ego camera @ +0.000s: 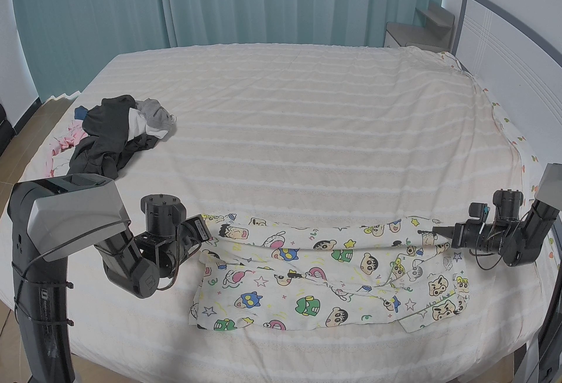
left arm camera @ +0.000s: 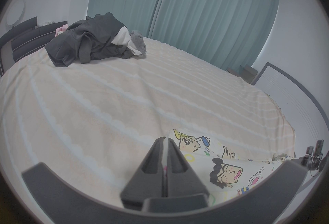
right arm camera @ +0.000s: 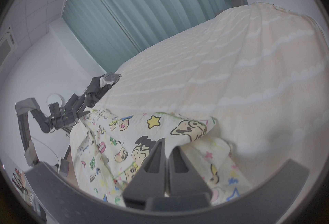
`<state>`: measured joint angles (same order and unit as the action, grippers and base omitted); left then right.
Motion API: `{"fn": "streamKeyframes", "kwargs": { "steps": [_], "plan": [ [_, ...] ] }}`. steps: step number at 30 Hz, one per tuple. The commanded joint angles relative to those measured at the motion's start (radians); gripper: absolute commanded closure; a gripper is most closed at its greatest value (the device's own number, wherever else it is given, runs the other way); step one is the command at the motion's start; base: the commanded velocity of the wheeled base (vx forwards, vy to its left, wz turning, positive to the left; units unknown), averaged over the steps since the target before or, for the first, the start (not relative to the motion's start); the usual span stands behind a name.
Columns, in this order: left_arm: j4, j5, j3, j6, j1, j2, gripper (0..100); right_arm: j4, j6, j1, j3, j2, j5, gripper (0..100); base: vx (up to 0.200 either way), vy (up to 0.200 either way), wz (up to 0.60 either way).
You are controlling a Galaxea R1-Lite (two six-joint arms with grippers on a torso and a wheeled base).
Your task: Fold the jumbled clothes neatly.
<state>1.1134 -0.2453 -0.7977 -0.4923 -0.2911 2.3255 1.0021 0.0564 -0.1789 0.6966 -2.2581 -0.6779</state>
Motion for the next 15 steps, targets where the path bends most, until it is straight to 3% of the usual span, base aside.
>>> {"fn": "streamKeyframes", "kwargs": {
  "steps": [1,5,15],
  "plan": [
    [0.046,0.001,0.083,0.006,-0.020,0.018,100,0.105,-0.052,-0.010,-0.158,-0.023,-0.029,100,0.000,0.000,0.00],
    [0.094,0.000,0.121,0.006,-0.042,0.052,100,0.205,-0.102,-0.010,-0.247,-0.067,-0.032,100,0.000,0.000,0.00],
    [0.177,-0.003,0.160,0.006,-0.053,0.094,100,0.411,-0.112,-0.027,-0.359,-0.140,-0.034,100,0.000,0.000,0.00]
  ]
}}
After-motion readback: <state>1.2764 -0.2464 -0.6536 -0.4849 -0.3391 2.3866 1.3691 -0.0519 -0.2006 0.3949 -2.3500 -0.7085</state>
